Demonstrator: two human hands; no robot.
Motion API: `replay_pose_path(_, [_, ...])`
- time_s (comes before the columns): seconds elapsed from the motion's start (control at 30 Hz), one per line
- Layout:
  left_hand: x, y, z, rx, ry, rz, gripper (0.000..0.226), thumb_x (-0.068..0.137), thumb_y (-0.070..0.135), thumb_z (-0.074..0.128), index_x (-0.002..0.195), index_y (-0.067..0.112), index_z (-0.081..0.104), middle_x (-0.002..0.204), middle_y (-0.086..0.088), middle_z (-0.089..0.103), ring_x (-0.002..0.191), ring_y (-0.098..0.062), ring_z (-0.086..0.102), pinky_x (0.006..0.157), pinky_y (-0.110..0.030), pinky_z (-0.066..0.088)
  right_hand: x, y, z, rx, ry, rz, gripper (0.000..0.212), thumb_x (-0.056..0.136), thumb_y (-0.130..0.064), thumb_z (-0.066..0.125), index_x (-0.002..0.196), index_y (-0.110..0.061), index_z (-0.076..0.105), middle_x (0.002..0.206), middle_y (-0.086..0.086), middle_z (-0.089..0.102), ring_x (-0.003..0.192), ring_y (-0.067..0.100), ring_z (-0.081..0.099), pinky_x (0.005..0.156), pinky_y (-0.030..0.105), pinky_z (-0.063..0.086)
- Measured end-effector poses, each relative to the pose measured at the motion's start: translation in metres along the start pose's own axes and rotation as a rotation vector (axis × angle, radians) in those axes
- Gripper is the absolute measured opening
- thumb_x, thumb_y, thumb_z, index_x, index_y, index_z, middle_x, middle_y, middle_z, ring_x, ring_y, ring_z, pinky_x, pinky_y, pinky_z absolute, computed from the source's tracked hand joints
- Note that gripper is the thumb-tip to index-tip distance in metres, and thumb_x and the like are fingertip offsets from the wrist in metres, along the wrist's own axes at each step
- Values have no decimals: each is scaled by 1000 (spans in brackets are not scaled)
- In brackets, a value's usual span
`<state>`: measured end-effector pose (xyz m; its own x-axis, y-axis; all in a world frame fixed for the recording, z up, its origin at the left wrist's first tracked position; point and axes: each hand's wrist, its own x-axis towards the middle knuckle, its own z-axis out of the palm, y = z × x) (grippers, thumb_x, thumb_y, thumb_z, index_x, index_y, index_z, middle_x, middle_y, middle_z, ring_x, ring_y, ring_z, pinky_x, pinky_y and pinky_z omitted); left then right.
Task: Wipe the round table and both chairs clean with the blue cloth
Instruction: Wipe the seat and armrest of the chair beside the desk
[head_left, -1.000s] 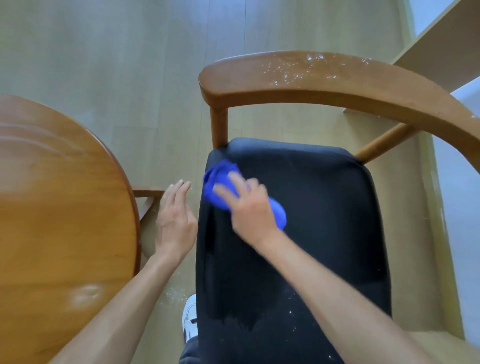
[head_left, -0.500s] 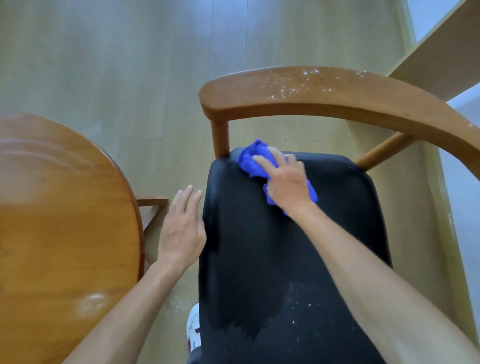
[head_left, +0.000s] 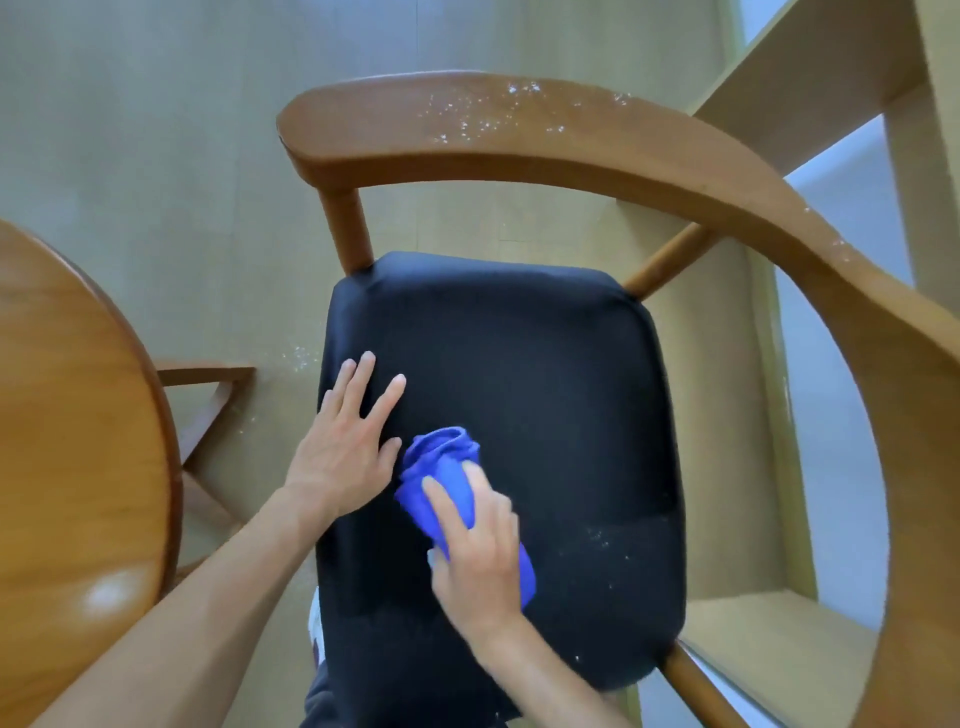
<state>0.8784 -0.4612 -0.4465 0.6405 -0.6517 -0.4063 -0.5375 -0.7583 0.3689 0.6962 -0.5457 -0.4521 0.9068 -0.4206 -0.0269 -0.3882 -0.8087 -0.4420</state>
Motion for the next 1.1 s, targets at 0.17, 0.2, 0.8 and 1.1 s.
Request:
replay_pose_path(0.17, [1, 1, -8, 90, -44, 8, 75, 93, 42, 49, 153, 22, 9, 159, -13, -12, 146, -29, -12, 118, -36, 2, -44, 1, -4, -62, -198, -541, 44, 85, -2, 42, 113, -33, 58, 128, 9, 58, 74, 26, 51, 60, 31, 38])
replay_pose_path(0.2, [0, 4, -8, 117, -56, 0, 81, 90, 48, 51, 153, 21, 7, 159, -14, -13, 146, -30, -14, 118, -36, 1, -40, 20, -12, -114, -220, -623, 46, 85, -1, 41, 115, -32, 56, 130, 9, 57, 76, 26, 50, 60, 32, 37])
replay_pose_path(0.8, [-3, 23, -2, 105, -66, -81, 113, 70, 59, 72, 153, 16, 9, 158, -16, -16, 145, -33, -16, 117, -46, 10, -16, 45, -27, 75, 194, 499, 66, 67, -2, 63, 129, -22, 51, 141, 15, 38, 98, 34, 50, 83, 41, 50])
replay_pose_path(1.1, [-2, 22, -10, 137, -98, -76, 110, 74, 60, 68, 153, 18, 4, 157, -16, -18, 145, -33, -18, 118, -41, 2, -78, 30, -23, -115, -344, -712, 36, 91, -9, 46, 105, -37, 63, 125, 4, 56, 79, 25, 46, 65, 32, 39])
